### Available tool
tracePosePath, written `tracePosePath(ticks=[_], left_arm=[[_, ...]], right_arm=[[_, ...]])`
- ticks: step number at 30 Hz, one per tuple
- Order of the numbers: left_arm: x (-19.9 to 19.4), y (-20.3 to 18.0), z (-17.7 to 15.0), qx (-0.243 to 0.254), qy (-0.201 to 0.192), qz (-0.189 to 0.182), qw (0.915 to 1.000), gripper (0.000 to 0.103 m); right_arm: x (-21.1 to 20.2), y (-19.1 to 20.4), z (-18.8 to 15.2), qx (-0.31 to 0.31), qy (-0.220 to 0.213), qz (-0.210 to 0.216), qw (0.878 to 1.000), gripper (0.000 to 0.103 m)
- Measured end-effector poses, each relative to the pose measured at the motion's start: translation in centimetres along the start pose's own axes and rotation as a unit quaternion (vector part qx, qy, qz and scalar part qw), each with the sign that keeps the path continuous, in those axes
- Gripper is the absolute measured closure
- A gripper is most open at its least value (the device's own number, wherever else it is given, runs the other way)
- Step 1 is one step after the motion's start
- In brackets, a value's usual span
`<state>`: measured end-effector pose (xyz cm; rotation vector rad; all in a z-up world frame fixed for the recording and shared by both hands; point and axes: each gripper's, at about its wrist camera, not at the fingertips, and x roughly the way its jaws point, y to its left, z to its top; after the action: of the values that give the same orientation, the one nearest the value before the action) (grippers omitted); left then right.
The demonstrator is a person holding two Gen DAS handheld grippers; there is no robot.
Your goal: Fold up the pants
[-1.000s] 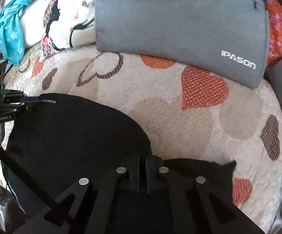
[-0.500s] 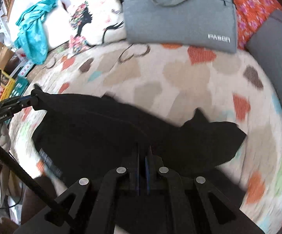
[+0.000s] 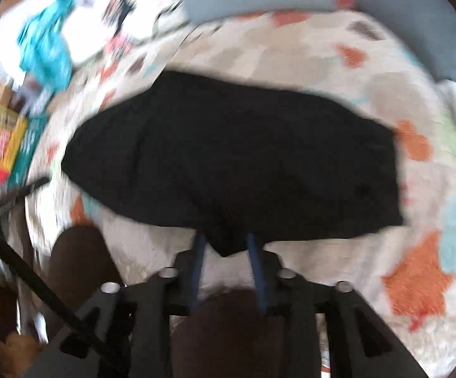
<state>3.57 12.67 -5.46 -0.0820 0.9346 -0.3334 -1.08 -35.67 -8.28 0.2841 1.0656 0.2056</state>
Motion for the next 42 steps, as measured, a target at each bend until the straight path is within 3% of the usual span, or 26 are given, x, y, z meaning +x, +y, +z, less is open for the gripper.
tracePosePath(ticks=[2,6,8,10,14,15,16,17,21,24,26,28,29,32,35,37,38,39,42], left_arm=[[-1.1,1.1,-0.9,-0.022,-0.008,0.014,0.9996,0.074],[-2.4,2.3,-2.3,-0.054,-0.008,0.025,0.9982,0.074],[-2.6,2.2,-2.4,-0.057,-0.008,0.026,0.998,0.072],[-2.8,1.6,-2.1,-0.058,-0.012,0.027,0.9979,0.069],[-2.8,0.3,-1.2,-0.058,-0.019,0.01,0.9981,0.066],[-2.7,-0.2,-0.9,-0.056,-0.02,0.007,0.9982,0.066],[-2.7,-0.6,-0.7,-0.054,-0.02,0.007,0.9983,0.066],[-2.6,-1.0,-0.4,-0.051,-0.021,0.005,0.9985,0.066],[-2.0,-2.3,0.7,-0.052,-0.024,-0.016,0.9983,0.066],[-0.6,-3.2,1.4,-0.054,-0.019,-0.02,0.9982,0.065],[0.5,-3.7,1.8,-0.057,-0.01,-0.026,0.998,0.065],[1.4,-4.2,2.0,-0.06,-0.002,-0.028,0.9978,0.065],[1.7,-4.4,2.0,-0.06,0.001,-0.029,0.9978,0.065],[2.1,-5.1,1.9,-0.051,0.006,-0.035,0.9981,0.06],[2.7,-5.5,2.0,-0.047,0.012,-0.034,0.9983,0.058],[2.9,-5.7,2.0,-0.05,0.011,-0.037,0.998,0.058],[2.9,-5.9,2.0,-0.052,0.011,-0.039,0.9978,0.058],[2.9,-6.1,2.1,-0.052,0.01,-0.041,0.9977,0.058],[2.8,-6.8,2.1,-0.047,0.009,-0.045,0.9979,0.058]], right_arm=[[-1.5,-2.2,0.4,0.032,-0.024,-0.024,0.999,0.069],[-2.9,-5.4,1.2,0.085,-0.061,-0.038,0.994,0.069],[-2.4,-5.4,2.5,0.085,-0.062,-0.035,0.994,0.067],[-1.4,-5.5,3.4,0.085,-0.061,-0.057,0.993,0.06],[1.6,-6.7,4.4,0.081,-0.051,-0.101,0.99,0.059],[2.3,-6.9,4.4,0.08,-0.041,-0.098,0.991,0.066],[3.0,-6.9,4.5,0.079,-0.031,-0.079,0.993,0.083],[2.9,-6.7,4.6,0.076,-0.031,-0.069,0.994,0.092],[-1.9,-4.9,6.3,0.055,-0.096,-0.042,0.993,0.093],[-4.3,-5.0,7.0,0.047,-0.139,-0.072,0.987,0.092],[-3.6,-5.7,7.2,0.039,-0.144,-0.126,0.981,0.088],[-1.8,-7.6,7.1,0.049,-0.115,-0.203,0.971,0.073],[-1.3,-8.6,6.8,0.069,-0.102,-0.216,0.969,0.069],[-1.9,-10.8,5.4,0.136,-0.108,-0.189,0.966,0.069],[-2.5,-9.3,5.1,0.126,-0.11,-0.137,0.976,0.068],[-2.0,-7.2,5.8,0.103,-0.097,-0.101,0.985,0.06],[-1.5,-6.2,6.3,0.089,-0.09,-0.096,0.987,0.05],[-0.9,-5.3,6.7,0.075,-0.085,-0.099,0.989,0.044],[1.3,-1.1,8.1,0.012,-0.084,-0.158,0.984,0.043]])
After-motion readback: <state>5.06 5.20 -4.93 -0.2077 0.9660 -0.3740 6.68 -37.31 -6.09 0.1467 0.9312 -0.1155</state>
